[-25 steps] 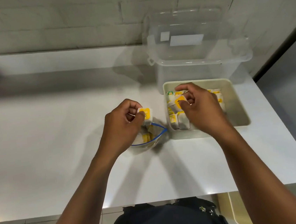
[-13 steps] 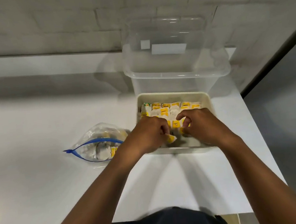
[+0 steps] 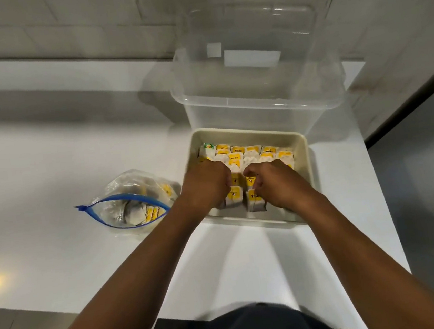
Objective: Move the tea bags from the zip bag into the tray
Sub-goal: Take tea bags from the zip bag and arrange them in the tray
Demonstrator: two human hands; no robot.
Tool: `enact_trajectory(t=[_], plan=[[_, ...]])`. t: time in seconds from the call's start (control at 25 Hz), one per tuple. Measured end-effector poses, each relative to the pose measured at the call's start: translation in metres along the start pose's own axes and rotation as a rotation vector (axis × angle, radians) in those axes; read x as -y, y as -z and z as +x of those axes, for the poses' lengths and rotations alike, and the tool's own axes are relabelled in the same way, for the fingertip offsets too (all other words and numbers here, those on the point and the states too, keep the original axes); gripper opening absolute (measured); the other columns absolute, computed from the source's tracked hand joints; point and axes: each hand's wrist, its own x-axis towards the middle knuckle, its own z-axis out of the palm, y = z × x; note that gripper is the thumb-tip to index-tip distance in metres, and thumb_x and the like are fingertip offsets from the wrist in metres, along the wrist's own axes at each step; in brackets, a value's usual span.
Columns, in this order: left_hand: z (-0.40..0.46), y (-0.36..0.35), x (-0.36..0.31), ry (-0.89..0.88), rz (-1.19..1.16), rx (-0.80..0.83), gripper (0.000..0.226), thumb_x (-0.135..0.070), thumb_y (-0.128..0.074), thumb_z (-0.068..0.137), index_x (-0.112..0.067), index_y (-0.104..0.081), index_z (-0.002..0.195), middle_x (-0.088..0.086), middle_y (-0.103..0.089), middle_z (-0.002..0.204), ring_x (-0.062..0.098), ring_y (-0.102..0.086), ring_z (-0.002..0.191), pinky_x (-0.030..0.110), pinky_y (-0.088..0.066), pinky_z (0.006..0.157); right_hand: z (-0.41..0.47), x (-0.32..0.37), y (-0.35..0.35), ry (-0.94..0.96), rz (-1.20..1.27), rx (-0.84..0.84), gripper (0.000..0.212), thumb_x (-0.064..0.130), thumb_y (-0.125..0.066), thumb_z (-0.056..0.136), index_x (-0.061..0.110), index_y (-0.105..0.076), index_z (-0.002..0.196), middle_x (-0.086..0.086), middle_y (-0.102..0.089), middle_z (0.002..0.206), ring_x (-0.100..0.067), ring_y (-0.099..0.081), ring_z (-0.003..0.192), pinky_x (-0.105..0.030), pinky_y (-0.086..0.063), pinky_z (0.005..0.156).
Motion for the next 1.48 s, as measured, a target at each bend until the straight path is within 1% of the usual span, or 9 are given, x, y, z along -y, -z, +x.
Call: enact_trajectory(t=[0.08, 0.16, 0.6, 0.8, 0.92, 1.0, 1.2, 1.36, 1.48], plan=[[0.005, -0.002, -0.005, 0.027, 0.043, -0.065, 0.013, -0.021, -0.064, 0.086, -0.027, -0.073, 0.093, -0.004, -0.069, 0.097, 0.019, -0.065, 0.092, 0.035, -0.057, 0.082, 0.004, -0.001, -0.001, -0.003, -0.006, -0.020, 0.044, 0.010, -0.059, 0.086, 0.037, -0.060, 0.121, 0.000, -0.070, 0.102, -0.023, -0.065, 0.091, -0.040, -0.058, 0.075], [0.007, -0.004, -0.009, 0.022, 0.071, -0.089, 0.019, -0.025, -0.056, 0.091, -0.026, -0.073, 0.100, 0.000, -0.069, 0.103, 0.022, -0.065, 0.096, 0.036, -0.057, 0.082, 0.006, -0.001, -0.002, -0.017, 0.016, -0.033, 0.044, 0.009, -0.057, 0.086, 0.035, -0.061, 0.121, -0.001, -0.071, 0.102, -0.024, -0.065, 0.092, -0.040, -0.058, 0.076], [0.005, -0.003, -0.014, 0.040, 0.155, -0.083, 0.021, -0.026, -0.055, 0.093, -0.026, -0.070, 0.108, 0.003, -0.066, 0.112, 0.025, -0.066, 0.099, 0.034, -0.053, 0.080, 0.005, 0.000, -0.004, -0.128, 0.034, -0.118, 0.050, 0.007, -0.056, 0.085, 0.031, -0.062, 0.129, -0.001, -0.066, 0.127, -0.024, -0.063, 0.109, -0.034, -0.056, 0.083], [0.003, -0.003, -0.014, 0.027, 0.146, -0.135, 0.021, -0.024, -0.055, 0.092, -0.027, -0.070, 0.106, 0.003, -0.067, 0.109, 0.025, -0.066, 0.098, 0.032, -0.052, 0.078, 0.004, 0.001, -0.004, -0.121, 0.039, -0.152, 0.047, 0.009, -0.053, 0.088, 0.031, -0.062, 0.128, -0.002, -0.068, 0.122, -0.025, -0.063, 0.107, -0.035, -0.056, 0.081], [0.000, -0.003, -0.012, 0.011, 0.106, -0.149, 0.022, -0.026, -0.060, 0.091, -0.029, -0.068, 0.111, 0.003, -0.066, 0.111, 0.025, -0.065, 0.100, 0.033, -0.053, 0.081, 0.001, 0.000, -0.002, -0.085, 0.083, -0.198, 0.036, 0.015, -0.052, 0.093, 0.031, -0.065, 0.122, 0.002, -0.071, 0.117, -0.022, -0.063, 0.108, -0.036, -0.056, 0.082], [-0.001, -0.001, -0.011, 0.011, 0.077, -0.173, 0.022, -0.026, -0.060, 0.093, -0.027, -0.066, 0.114, 0.005, -0.067, 0.112, 0.025, -0.066, 0.100, 0.033, -0.053, 0.081, -0.002, -0.001, 0.004, -0.085, 0.137, -0.229, 0.031, 0.018, -0.056, 0.092, 0.033, -0.067, 0.117, 0.008, -0.073, 0.107, -0.018, -0.065, 0.102, -0.035, -0.057, 0.080], [-0.030, 0.017, -0.005, 0.058, -0.094, -0.248, 0.018, -0.037, -0.053, 0.096, -0.031, -0.065, 0.107, -0.003, -0.072, 0.100, 0.024, -0.065, 0.094, 0.032, -0.051, 0.078, -0.021, 0.021, 0.015, 0.011, 0.217, -0.262, 0.027, 0.019, -0.060, 0.090, 0.035, -0.067, 0.110, 0.019, -0.071, 0.088, -0.012, -0.063, 0.090, -0.032, -0.054, 0.078], [-0.081, 0.037, 0.026, 0.039, -0.237, -0.407, 0.012, -0.039, -0.058, 0.090, -0.031, -0.067, 0.091, -0.010, -0.071, 0.081, 0.020, -0.064, 0.078, 0.033, -0.052, 0.069, -0.037, 0.071, 0.023, 0.163, 0.306, -0.295, 0.023, 0.017, -0.061, 0.088, 0.031, -0.070, 0.104, 0.017, -0.069, 0.082, -0.006, -0.059, 0.061, -0.027, -0.051, 0.080], [-0.119, 0.048, 0.062, 0.040, -0.218, -0.554, 0.010, -0.034, -0.060, 0.088, -0.030, -0.066, 0.081, -0.015, -0.062, 0.069, 0.014, -0.059, 0.063, 0.027, -0.045, 0.056, -0.053, 0.124, 0.008, 0.285, 0.396, -0.261, 0.019, 0.016, -0.061, 0.090, 0.026, -0.072, 0.103, 0.011, -0.072, 0.085, -0.008, -0.065, 0.070, -0.027, -0.052, 0.077]])
